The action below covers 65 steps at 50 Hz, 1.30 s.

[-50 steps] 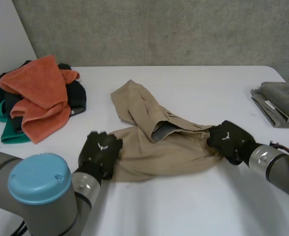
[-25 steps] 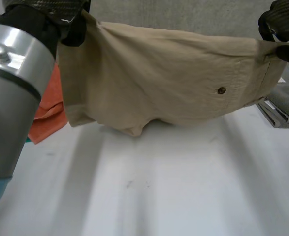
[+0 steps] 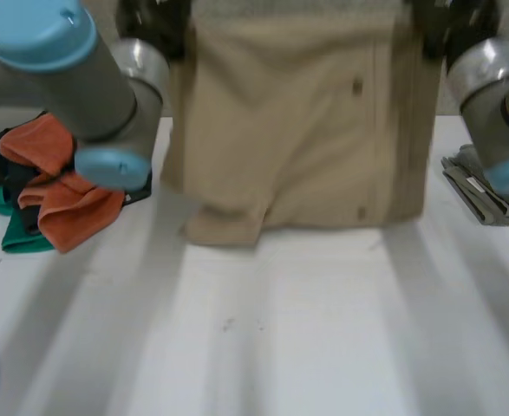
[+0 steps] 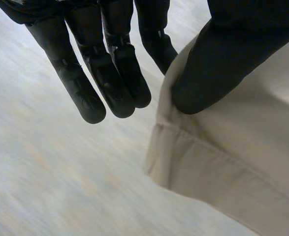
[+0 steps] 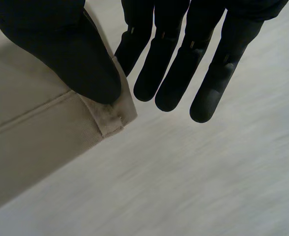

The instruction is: Fold the laundry.

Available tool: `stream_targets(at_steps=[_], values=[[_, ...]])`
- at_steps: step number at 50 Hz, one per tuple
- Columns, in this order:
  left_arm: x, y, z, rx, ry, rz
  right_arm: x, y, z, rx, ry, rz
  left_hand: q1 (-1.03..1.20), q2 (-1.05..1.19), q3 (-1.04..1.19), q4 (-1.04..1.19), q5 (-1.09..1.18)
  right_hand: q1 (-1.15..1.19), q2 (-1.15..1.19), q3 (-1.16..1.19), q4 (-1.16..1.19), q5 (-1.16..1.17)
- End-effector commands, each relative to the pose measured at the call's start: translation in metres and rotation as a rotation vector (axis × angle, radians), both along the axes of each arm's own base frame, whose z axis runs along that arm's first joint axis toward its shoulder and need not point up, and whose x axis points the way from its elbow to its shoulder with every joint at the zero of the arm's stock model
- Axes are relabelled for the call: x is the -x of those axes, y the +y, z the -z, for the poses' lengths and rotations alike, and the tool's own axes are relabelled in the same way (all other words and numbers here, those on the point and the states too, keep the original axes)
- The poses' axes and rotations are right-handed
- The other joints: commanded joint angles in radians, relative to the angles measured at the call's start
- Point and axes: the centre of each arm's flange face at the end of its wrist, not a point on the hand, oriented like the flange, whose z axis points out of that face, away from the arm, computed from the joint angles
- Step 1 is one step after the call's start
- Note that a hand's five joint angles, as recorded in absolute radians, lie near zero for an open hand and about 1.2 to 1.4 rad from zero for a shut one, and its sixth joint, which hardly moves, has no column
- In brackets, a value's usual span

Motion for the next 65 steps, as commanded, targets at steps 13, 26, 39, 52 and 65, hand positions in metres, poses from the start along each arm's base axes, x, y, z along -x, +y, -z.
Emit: stream_targets(at_steps=[13,26,39,52,65], values=[[-0.003,0.009,0.003,0.032,0.023,0.056,0.000,0.011,0.016,-0.154,-0.084,-0.050,0.247,0.198,0.203,0.194,0.244,0.304,0.206,0.200,0.196,0.217],[-0.006,0.060,0.171,-0.460,-0.176,0.155,-0.012,0.056,0.182,-0.725,0.162,-0.055,0.247,0.198,0.203,0.194,0.244,0.304,0.206,0.200,0.196,0.217],[-0.051,0.152,0.159,-0.567,-0.261,0.187,0.018,0.131,0.179,-0.969,0.413,-0.041,0.247,0.198,0.203,0.194,0.244,0.304,0.206,0.200,0.196,0.217],[-0.106,0.301,0.132,-0.872,-0.538,0.342,0.086,0.219,0.140,-1.132,0.742,0.013,0.247,0.198,0.203,0.194,0.244,0.304,0.206,0.200,0.196,0.217],[-0.070,0.284,0.148,-0.821,-0.561,0.383,0.085,0.214,0.142,-1.133,0.663,-0.077,0.247,0.198,0.203,0.194,0.244,0.304,0.206,0.200,0.196,0.217]])
